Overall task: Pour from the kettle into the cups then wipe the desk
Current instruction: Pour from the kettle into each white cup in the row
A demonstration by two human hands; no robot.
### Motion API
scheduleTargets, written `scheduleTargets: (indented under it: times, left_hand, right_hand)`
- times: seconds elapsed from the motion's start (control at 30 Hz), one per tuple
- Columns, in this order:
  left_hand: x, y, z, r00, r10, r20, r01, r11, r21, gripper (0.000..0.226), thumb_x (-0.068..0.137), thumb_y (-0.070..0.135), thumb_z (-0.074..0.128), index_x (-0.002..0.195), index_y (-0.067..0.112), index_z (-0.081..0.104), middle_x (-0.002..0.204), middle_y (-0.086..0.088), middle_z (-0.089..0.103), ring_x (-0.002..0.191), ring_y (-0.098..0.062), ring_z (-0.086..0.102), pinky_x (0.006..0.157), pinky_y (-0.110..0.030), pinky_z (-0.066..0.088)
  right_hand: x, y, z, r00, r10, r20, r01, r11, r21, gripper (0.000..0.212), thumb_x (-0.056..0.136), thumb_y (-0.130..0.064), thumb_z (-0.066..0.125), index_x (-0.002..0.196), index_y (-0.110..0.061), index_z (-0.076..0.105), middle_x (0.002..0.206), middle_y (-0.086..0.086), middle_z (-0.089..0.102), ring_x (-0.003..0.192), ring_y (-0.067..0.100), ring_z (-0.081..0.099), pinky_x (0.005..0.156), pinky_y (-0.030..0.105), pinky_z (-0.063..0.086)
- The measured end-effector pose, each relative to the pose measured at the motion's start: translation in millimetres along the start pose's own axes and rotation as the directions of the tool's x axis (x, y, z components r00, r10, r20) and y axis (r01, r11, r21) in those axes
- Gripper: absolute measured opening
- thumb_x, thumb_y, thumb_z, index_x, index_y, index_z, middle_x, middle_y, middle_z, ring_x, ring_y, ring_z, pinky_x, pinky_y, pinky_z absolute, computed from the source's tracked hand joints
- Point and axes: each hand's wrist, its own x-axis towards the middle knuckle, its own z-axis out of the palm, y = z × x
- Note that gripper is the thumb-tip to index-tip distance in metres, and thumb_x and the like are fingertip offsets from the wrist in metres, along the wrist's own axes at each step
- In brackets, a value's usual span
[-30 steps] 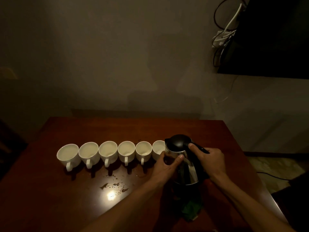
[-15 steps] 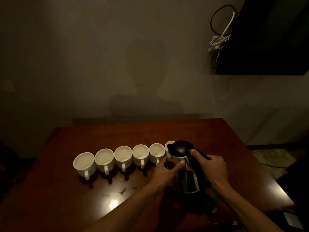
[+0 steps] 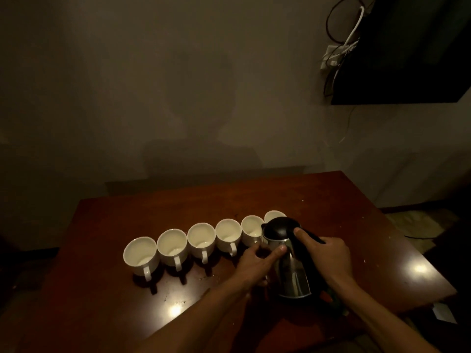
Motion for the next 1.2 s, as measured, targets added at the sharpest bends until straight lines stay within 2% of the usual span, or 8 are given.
scheduleTargets:
  times: [0.1,0.23,0.33,0.5,0.7,0.87,1.0,1.2]
  left_hand:
    - [3.3,-3.5,2.2,0.999,-0.035,0.011,0.035,0.999,-0.031,0.089,0.06,0.081,0.075,0.134,0.036,0.054,0.142,0.004,0.055,0.123,-0.024,0.058,0.089,-0.053,0.058]
    - [6.8,-5.5,5.2,0.998,-0.062,0.0,0.062,0.997,-0.044,0.083,0.06,0.082,0.075,0.129,0.038,0.058,0.135,0.004,0.061,0.118,-0.022,0.061,0.086,-0.053,0.06]
    - [7.8,-8.3,2.3,0.998,-0.063,0.019,0.064,0.997,-0.05,0.089,0.061,0.082,0.073,0.133,0.034,0.056,0.135,0.001,0.06,0.118,-0.025,0.061,0.086,-0.054,0.06]
    - [11.5,-7.1,-3.1,0.996,-0.091,-0.01,0.09,0.992,-0.084,0.09,0.058,0.081,0.076,0.13,0.032,0.057,0.137,-0.001,0.059,0.123,-0.03,0.058,0.088,-0.057,0.058]
    - [18.2,-7.9,-8.1,0.994,-0.111,0.012,0.112,0.986,-0.122,0.088,0.057,0.083,0.076,0.128,0.033,0.06,0.137,-0.003,0.06,0.122,-0.034,0.059,0.084,-0.061,0.058]
    - [19.8,-8.1,-12.6,0.992,-0.122,0.036,0.125,0.984,-0.128,0.092,0.06,0.083,0.073,0.136,0.033,0.057,0.139,-0.004,0.059,0.121,-0.033,0.06,0.084,-0.058,0.059]
    - [18.7,-6.1,-12.0,0.99,-0.134,0.045,0.138,0.981,-0.133,0.09,0.062,0.083,0.072,0.135,0.033,0.058,0.135,-0.003,0.061,0.116,-0.031,0.063,0.082,-0.055,0.061]
    - [19.9,-7.7,-9.3,0.989,-0.143,0.05,0.148,0.979,-0.142,0.085,0.066,0.081,0.07,0.135,0.032,0.058,0.132,-0.003,0.062,0.115,-0.029,0.062,0.08,-0.053,0.062]
  right_hand:
    - [0.5,-0.3,0.0,1.0,0.019,0.0,-0.019,0.999,-0.032,0.049,0.083,-0.049,0.073,0.066,-0.004,0.069,0.058,0.005,0.07,0.055,0.022,0.07,0.054,0.032,0.054]
    - [4.3,-1.1,-1.7,0.999,0.032,-0.005,-0.032,0.997,-0.064,0.05,0.083,-0.05,0.073,0.067,-0.003,0.069,0.059,0.005,0.07,0.053,0.02,0.069,0.05,0.027,0.05]
    - [7.2,-2.4,0.1,0.998,0.056,-0.007,-0.057,0.994,-0.099,0.052,0.082,-0.054,0.072,0.065,-0.005,0.067,0.056,0.002,0.067,0.049,0.016,0.064,0.047,0.024,0.045]
    - [13.9,-9.5,6.3,0.997,0.076,0.012,-0.074,0.988,-0.132,0.052,0.083,-0.055,0.071,0.067,-0.005,0.066,0.062,0.005,0.069,0.056,0.019,0.067,0.051,0.026,0.049]
    - [24.5,-17.5,11.1,0.996,0.08,0.024,-0.074,0.979,-0.19,0.052,0.082,-0.058,0.07,0.063,-0.01,0.064,0.058,0.002,0.066,0.05,0.016,0.062,0.049,0.025,0.046]
    - [31.1,-20.9,15.4,0.997,0.075,0.009,-0.071,0.969,-0.238,0.055,0.078,-0.064,0.07,0.058,-0.013,0.062,0.053,-0.001,0.062,0.044,0.014,0.056,0.047,0.024,0.042]
    - [35.7,-21.2,16.3,0.997,0.079,0.006,-0.075,0.962,-0.262,0.058,0.074,-0.068,0.069,0.057,-0.013,0.063,0.055,0.001,0.064,0.046,0.016,0.058,0.051,0.028,0.045]
    - [37.1,-24.8,16.3,0.997,0.079,0.023,-0.069,0.953,-0.294,0.055,0.08,-0.062,0.07,0.056,-0.014,0.059,0.048,-0.004,0.057,0.038,0.009,0.049,0.043,0.021,0.037]
